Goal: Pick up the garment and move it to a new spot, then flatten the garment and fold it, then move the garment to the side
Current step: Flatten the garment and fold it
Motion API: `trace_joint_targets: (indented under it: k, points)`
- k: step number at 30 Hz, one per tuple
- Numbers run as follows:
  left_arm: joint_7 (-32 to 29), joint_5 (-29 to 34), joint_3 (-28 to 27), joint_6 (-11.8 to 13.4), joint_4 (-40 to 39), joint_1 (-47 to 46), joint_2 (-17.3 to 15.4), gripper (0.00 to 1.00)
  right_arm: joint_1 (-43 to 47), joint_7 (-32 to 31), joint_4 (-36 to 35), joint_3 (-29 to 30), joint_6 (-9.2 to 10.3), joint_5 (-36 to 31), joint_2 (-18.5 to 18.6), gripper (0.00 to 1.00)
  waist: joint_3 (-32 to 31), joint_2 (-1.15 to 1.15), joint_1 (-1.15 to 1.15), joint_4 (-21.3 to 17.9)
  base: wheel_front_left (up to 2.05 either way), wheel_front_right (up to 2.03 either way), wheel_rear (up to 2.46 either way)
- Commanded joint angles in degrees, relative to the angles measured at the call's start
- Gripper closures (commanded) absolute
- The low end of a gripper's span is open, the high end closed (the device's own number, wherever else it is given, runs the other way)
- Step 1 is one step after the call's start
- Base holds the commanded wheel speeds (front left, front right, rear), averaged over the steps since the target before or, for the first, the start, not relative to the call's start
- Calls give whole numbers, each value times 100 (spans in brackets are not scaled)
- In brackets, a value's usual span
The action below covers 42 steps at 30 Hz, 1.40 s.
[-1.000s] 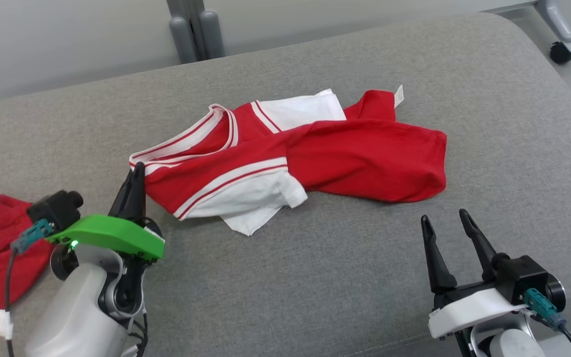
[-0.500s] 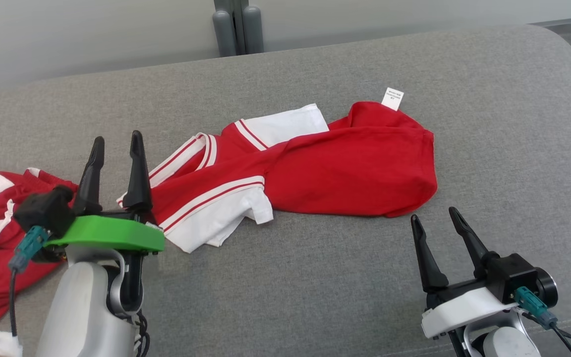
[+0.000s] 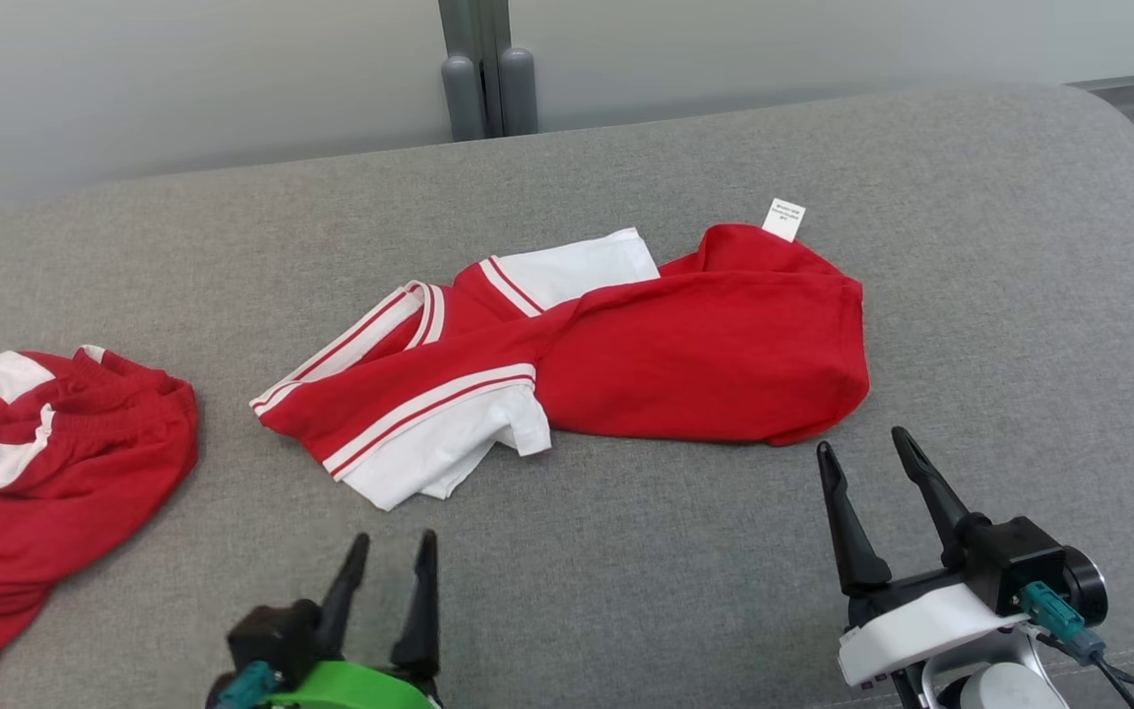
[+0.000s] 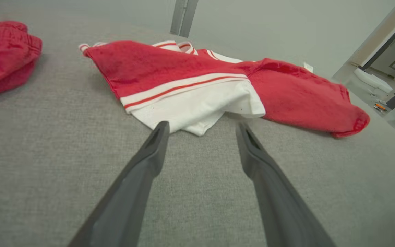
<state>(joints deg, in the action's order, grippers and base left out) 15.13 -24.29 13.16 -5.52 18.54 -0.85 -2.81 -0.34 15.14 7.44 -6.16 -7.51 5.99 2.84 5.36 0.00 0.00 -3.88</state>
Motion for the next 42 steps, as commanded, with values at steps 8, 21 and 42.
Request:
trace_joint_targets:
  k: [8, 21, 42]
  points:
    - [-82, -138, 977, 91, 1530, -1020, -25, 0, -151, 0, -56, -21, 4, -56, 9, 0, 288, 0, 0, -84, 0, 0, 0]
    - [-6, 18, 885, 851, 2601, -2072, -24, 100, -336, 0, -90, 63, 4, -88, 8, 0, 656, 0, 0, -368, 0, 0, 0]
    - [1, 721, 66, 1027, -181, 103, -376, 100, -18, 0, -62, 289, 4, -118, 9, 0, 307, 0, 0, 270, 0, 0, 0]
